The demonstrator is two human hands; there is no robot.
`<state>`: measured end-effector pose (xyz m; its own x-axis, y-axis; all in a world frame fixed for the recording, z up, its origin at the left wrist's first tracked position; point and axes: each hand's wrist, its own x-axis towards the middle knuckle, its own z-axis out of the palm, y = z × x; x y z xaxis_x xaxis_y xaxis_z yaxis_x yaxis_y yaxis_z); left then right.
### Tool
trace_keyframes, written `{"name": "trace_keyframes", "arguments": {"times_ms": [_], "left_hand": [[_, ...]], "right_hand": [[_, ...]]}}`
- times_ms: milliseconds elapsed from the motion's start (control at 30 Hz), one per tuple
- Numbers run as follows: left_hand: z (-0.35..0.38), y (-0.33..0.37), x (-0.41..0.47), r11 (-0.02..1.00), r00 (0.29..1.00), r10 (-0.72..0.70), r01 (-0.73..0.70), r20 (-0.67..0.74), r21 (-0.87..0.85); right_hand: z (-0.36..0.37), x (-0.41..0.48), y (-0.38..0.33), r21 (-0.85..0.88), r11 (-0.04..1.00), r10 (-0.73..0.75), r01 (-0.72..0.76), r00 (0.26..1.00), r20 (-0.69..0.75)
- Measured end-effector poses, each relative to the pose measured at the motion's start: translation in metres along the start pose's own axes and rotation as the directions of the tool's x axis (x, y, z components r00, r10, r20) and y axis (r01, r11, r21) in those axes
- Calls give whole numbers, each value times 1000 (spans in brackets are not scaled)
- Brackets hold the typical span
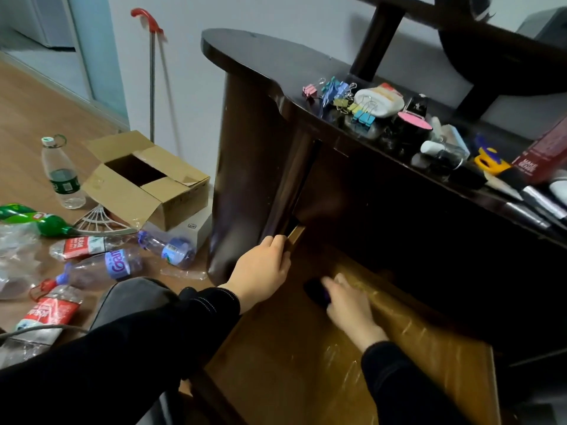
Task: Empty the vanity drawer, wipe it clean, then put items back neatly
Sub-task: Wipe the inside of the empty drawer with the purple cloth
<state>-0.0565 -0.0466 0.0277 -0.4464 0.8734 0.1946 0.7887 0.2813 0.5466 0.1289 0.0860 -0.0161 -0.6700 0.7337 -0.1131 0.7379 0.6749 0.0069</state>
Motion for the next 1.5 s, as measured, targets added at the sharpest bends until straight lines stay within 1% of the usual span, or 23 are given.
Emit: {"name": "trace_keyframes", "arguments": {"times_ms": [67,167,300,400,467,633,700,800,867,933,1033,1133,1233,1300,1400,1500], "left_hand": [[3,-2,1,1000,1000,4,-3,-18,7],[3,-1,3,1000,1000,2,-2,-21,13],[1,-1,1,1000,1000,-2,2,-17,1],[2,3,2,1000,1000,-7,7,-5,-9],[-3,5,1,1000,1000,8,-8,3,-1],[-9,5,-5,1000,1000,-10,11,14,-19],[-9,5,-4,1000,1000,-8,9,21,-20],[-6,4,-3,1000,1000,7,-7,13,-14],[-2,1,-1,1000,1000,10,-10,-2,-9],[0,0,0,1000,1000,11,-12,-26,-4],[0,0,1,1000,999,13,-13,-30,-5],[-3,1,1,1000,1000,10,-10,-16,-7],[-5,4,0,1000,1000,7,-6,-8,3],[-6,5,-1,1000,1000,15,-15,-7,14],[-10,7,-3,1000,1000,6,-6,6,15],[-13,10,-6,1000,1000,-9,9,24,-3]], "right_hand": [[-4,26,8,12,997,82,-82,995,-55],[-2,53,9,50,977,212,-209,975,-64],[-1,56,4,78,968,246,-240,967,-67],[-2,40,8,26,978,208,-207,976,-69],[1,15,0,-1,989,146,-146,987,-66],[32,-65,-21,-34,999,-29,29,999,15],[34,-74,-18,-34,998,-58,58,998,18],[24,-56,-9,-23,997,-70,70,998,8],[14,-28,3,-19,1000,-10,9,1000,-23],[3,4,15,15,994,112,-111,992,-50],[-4,41,21,65,958,280,-279,960,-4],[-4,51,17,107,936,336,-336,942,13],[-9,39,13,67,957,282,-282,959,3],[-12,21,7,12,980,200,-200,979,-27],[-2,-25,-17,24,997,69,-69,998,9],[20,-78,-35,30,996,-85,84,996,33]]}}
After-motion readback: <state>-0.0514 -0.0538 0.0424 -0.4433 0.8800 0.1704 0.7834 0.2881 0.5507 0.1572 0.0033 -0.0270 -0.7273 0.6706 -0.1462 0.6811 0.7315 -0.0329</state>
